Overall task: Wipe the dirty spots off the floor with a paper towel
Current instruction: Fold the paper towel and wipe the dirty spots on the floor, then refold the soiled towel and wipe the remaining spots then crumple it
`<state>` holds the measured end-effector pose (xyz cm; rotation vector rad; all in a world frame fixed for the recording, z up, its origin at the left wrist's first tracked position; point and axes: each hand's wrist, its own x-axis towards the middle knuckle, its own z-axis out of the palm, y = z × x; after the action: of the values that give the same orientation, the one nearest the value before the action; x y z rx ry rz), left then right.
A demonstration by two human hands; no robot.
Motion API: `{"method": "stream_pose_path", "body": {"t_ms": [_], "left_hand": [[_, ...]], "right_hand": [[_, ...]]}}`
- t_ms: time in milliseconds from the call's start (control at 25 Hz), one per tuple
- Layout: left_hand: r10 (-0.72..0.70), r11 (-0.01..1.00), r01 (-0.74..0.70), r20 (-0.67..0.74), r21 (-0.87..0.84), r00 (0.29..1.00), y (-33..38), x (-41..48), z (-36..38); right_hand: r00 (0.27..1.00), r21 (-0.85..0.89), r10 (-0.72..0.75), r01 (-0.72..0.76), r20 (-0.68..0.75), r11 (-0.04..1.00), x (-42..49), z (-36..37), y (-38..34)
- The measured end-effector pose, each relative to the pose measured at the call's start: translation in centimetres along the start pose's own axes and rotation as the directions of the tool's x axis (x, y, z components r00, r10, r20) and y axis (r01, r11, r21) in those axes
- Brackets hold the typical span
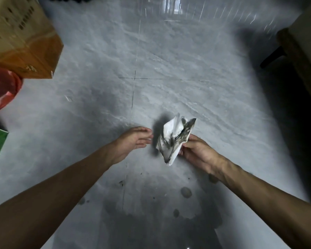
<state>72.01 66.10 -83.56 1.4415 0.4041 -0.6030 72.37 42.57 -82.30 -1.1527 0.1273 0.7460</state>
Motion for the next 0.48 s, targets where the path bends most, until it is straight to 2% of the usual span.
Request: {"method": "stream_pose_path", "body": {"t_ms": [80, 160, 360, 480], "left_hand": [[0.000, 0.999, 0.001, 0.022, -0.045, 1.000, 0.2, 0.0, 0.0], [-0.023, 0.995, 0.032, 0.091, -0.093, 0.996, 0.5, 0.2, -0.2], [-0.064, 0.983, 0.112, 0.296, -0.147, 0.953, 1.0, 0.6, -0.2], [-0.033, 0.986, 0.082, 0.306, -0.146, 0.952, 1.0, 0.4, 0.3]], "right_hand": [[0.997, 0.158, 0.060, -0.068, 0.057, 0.985, 0.0, 0.1, -1.0], [0.985, 0.219, 0.099, -0.128, 0.141, 0.967, -0.1, 0.2, -1.9], [0.972, 0.237, 0.152, -0.192, 0.178, 0.952, -0.1, 0.0, -2.8], [0.975, 0.223, 0.178, -0.204, 0.133, 0.953, 0.6, -0.3, -2.1]]}}
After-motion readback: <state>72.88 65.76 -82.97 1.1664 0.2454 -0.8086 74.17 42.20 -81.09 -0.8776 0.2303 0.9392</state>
